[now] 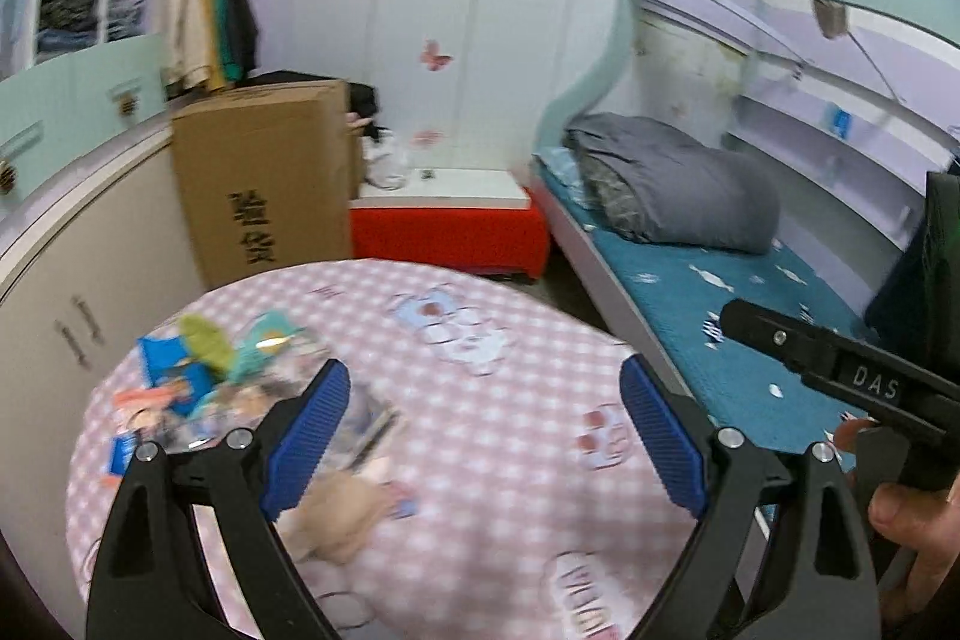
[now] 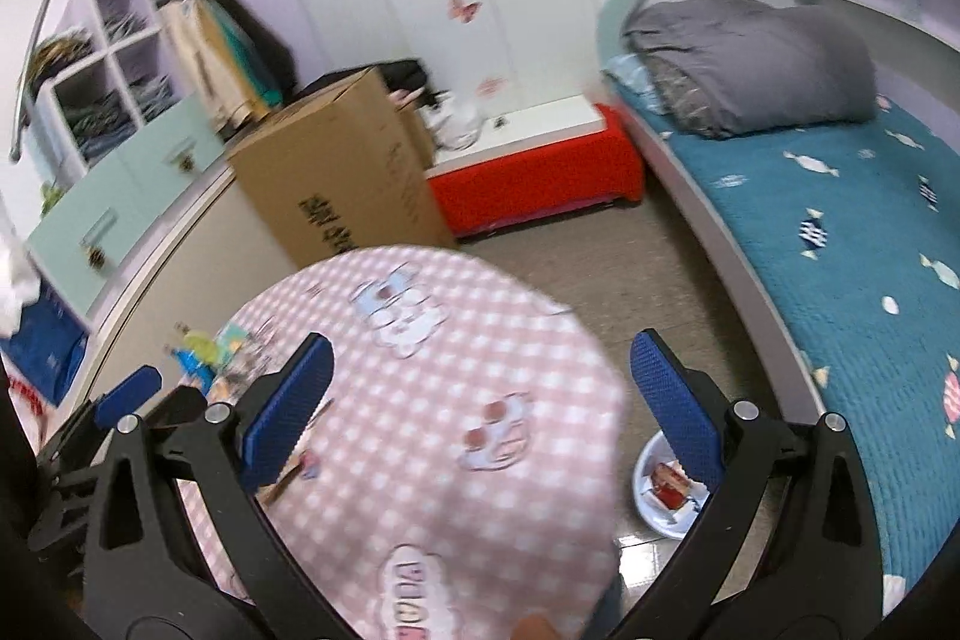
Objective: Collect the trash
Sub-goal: 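Move both tools back toward the table, then grasp the Oreo snack wrapper with the left tool while the right tool grasps the beige cloth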
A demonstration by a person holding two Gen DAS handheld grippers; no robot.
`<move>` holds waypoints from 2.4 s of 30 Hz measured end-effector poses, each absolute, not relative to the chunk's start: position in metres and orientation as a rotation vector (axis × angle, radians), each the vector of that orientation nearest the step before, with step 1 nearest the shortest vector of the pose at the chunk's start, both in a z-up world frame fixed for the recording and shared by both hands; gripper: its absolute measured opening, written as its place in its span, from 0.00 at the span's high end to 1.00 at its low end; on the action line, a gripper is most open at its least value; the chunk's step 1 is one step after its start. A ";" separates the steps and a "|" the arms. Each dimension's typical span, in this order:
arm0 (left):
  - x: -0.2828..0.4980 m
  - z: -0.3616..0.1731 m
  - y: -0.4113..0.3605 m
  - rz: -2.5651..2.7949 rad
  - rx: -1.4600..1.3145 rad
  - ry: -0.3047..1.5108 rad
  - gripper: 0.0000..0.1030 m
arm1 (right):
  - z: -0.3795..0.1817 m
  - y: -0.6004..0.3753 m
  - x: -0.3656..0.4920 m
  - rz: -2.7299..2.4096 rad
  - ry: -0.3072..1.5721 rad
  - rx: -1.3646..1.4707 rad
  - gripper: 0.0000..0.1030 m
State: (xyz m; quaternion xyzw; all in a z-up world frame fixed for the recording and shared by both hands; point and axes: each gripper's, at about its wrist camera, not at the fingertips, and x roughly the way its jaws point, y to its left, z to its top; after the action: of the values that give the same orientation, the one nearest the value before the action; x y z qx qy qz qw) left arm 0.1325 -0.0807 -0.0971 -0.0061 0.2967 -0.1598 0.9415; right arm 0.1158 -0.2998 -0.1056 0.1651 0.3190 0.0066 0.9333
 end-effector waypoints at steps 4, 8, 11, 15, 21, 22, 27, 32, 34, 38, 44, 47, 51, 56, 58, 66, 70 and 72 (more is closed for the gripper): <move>0.130 -0.108 -0.044 -0.265 -0.042 0.615 0.13 | -0.119 -0.253 0.129 0.111 0.707 0.277 0.06; 0.127 -0.122 -0.005 -0.192 -0.063 0.635 0.13 | -0.135 -0.214 0.140 0.194 0.756 0.220 0.06; 0.127 -0.134 0.022 -0.135 -0.077 0.653 0.13 | -0.151 -0.188 0.147 0.248 0.804 0.184 0.06; 0.128 -0.147 0.054 -0.055 -0.091 0.674 0.13 | -0.169 -0.157 0.155 0.318 0.859 0.143 0.06; 0.129 -0.161 0.088 0.016 -0.112 0.692 0.13 | -0.189 -0.119 0.164 0.406 0.905 0.090 0.06; 0.131 -0.164 0.092 0.027 -0.113 0.698 0.13 | -0.193 -0.113 0.167 0.418 0.914 0.076 0.06; 0.147 -0.176 0.108 0.066 -0.114 0.722 0.13 | -0.214 -0.096 0.177 0.438 0.961 0.031 0.44; 0.175 -0.187 0.115 0.076 -0.089 0.752 0.13 | -0.210 -0.102 0.174 0.448 0.930 0.039 0.72; 0.189 -0.196 0.118 0.084 -0.080 0.777 0.13 | -0.207 -0.111 0.177 0.446 0.932 0.067 0.80; 0.205 -0.210 0.122 0.098 -0.071 0.813 0.13 | -0.206 -0.120 0.177 0.447 0.945 0.077 0.80; 0.211 -0.220 0.133 0.072 -0.111 0.836 0.14 | -0.203 -0.113 0.173 0.498 0.931 0.088 0.33; 0.215 -0.220 0.135 0.021 -0.130 0.835 0.32 | -0.208 -0.101 0.173 0.517 0.941 0.039 0.33; 0.215 -0.216 0.132 -0.013 -0.141 0.834 0.57 | -0.218 -0.089 0.174 0.511 0.950 -0.030 0.47; 0.204 -0.210 0.132 -0.015 -0.164 0.812 0.64 | -0.215 -0.101 0.168 0.516 0.931 0.003 0.51; 0.199 -0.210 0.130 -0.019 -0.164 0.812 0.64 | -0.214 -0.110 0.167 0.517 0.933 0.035 0.61; 0.188 -0.206 0.124 -0.035 -0.183 0.803 0.65 | -0.208 -0.133 0.162 0.487 0.929 0.057 0.59; 0.176 -0.202 0.122 -0.041 -0.193 0.792 0.66 | -0.212 -0.131 0.160 0.494 0.940 0.051 0.55; 0.167 -0.200 0.123 -0.041 -0.200 0.790 0.66 | -0.214 -0.130 0.160 0.500 0.942 0.052 0.51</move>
State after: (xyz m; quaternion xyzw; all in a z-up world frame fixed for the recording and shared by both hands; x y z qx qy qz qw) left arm 0.1675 0.1227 -0.2003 -0.0970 0.3843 -0.0199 0.9179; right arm 0.1596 -0.1301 -0.2139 0.0250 0.4491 0.2382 0.8608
